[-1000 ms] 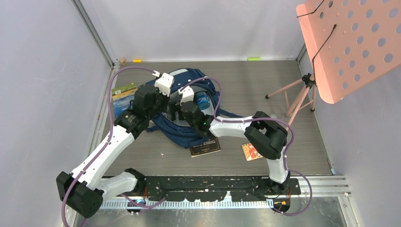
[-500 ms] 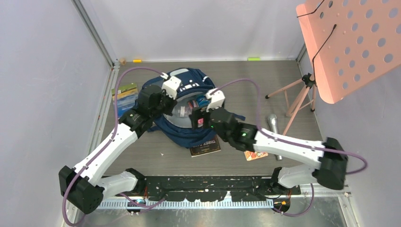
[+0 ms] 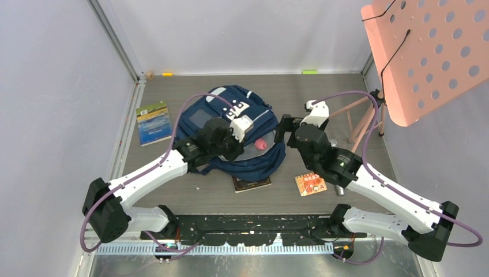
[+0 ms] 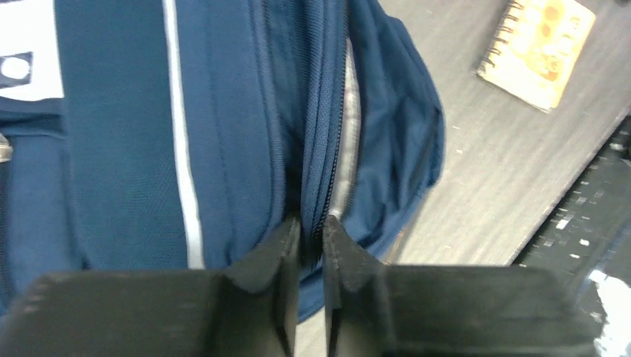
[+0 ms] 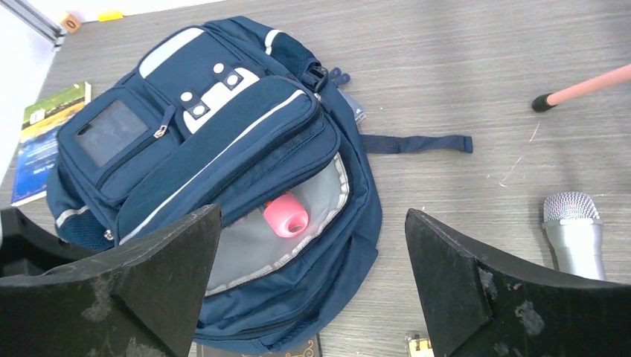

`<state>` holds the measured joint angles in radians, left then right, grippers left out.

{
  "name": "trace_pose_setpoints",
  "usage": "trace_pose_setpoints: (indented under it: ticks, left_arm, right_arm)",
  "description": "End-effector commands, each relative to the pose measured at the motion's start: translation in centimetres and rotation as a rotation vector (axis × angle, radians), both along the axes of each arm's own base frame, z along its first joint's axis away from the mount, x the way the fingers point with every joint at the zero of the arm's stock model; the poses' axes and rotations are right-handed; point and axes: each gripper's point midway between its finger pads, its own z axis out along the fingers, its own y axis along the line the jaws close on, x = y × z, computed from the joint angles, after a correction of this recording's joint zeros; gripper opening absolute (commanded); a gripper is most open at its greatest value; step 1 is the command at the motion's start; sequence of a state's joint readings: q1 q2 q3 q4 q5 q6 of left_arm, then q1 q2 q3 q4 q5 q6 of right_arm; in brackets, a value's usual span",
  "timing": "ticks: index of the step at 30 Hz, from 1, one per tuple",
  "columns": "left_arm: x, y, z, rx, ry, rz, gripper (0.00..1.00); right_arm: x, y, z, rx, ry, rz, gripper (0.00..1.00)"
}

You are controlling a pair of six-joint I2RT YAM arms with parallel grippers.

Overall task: Pack the student bag
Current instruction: Zip the student bag at the center of the board.

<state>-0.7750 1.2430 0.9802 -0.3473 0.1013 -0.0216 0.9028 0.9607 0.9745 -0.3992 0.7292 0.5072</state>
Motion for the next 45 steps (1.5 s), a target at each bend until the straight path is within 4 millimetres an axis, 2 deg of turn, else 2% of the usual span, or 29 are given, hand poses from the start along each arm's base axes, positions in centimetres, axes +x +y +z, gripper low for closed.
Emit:
trace_pose_setpoints:
  ticks: [1,4,5,8,11,15,19,24,29,32,33,35,37,38,40,42,45]
  left_arm:
    - [-1.8,-2.7,0.7,-0.113,0.053,-0.043,0.31]
    - [-1.9,-2.2,1.8,-0.146,0.027,-0.018,0.62]
    - [-1.9,-1.9,2.4,-0.16,0.009,-0.006,0.69]
    - [-1.8,0.0,3.7,-0.179,-0.057,0.061,0.87]
    - [-1.5,2.8,4.2,-0.169,-0.115,0.173,0.99]
    - [-1.6,6.5,3.5,-0.143,-0.098,0.282,1.0]
    - [-1.5,8.8,2.6,-0.165,-0.051,0.352,1.0]
    - [0.6,12.6,0.0,-0.153,0.031,0.541,1.0]
    - [2.4,14.1,-1.0,-0.172,0.025,0.618,1.0]
    - [3.4,14.6,-1.5,-0.17,0.015,0.643,1.0]
    - [3.7,14.8,-1.8,-0.172,0.019,0.655,1.0]
    - [4.0,14.8,-2.3,-0.174,0.029,0.661,0.99]
    - [4.1,14.5,-2.6,-0.177,0.036,0.648,0.99]
    - [4.2,14.2,-2.8,-0.177,0.037,0.633,0.98]
    - [4.2,13.7,-2.9,-0.18,0.032,0.589,0.97]
    - [4.2,13.1,-3.1,-0.183,0.029,0.546,0.95]
    - [4.4,12.1,-3.0,-0.201,0.024,0.487,0.91]
  right_arm:
    - [0.5,0.4,-0.3,0.03,0.029,-0.044,1.0]
    - [0.7,1.5,-1.6,0.055,0.072,-0.034,0.99]
    - [0.7,1.9,-1.9,0.066,0.082,-0.024,0.99]
    - [0.6,2.8,-3.1,0.105,0.118,-0.012,0.98]
    - [0.4,4.1,-4.1,0.165,0.153,0.009,0.97]
    - [0.0,5.6,-6.2,0.226,0.217,0.034,0.95]
    - [-0.1,7.2,-7.7,0.273,0.262,0.062,0.95]
    - [0.6,8.2,-10.2,0.273,0.308,0.033,0.93]
    - [1.6,10.0,-10.9,0.296,0.299,0.054,0.89]
    - [2.4,10.3,-12.5,0.238,0.314,0.042,0.84]
    - [2.8,10.3,-12.5,0.229,0.309,0.035,0.81]
    - [3.4,10.1,-13.3,0.191,0.315,0.025,0.69]
    - [4.3,9.3,-13.9,0.156,0.322,0.001,0.3]
    - [4.7,8.9,-13.8,0.144,0.32,-0.007,0.19]
    - [5.6,7.7,-13.9,0.124,0.316,-0.034,0.06]
    - [6.8,6.4,-13.8,0.104,0.307,-0.054,0.01]
    - [8.5,5.0,-14.1,0.095,0.333,-0.037,0.0]
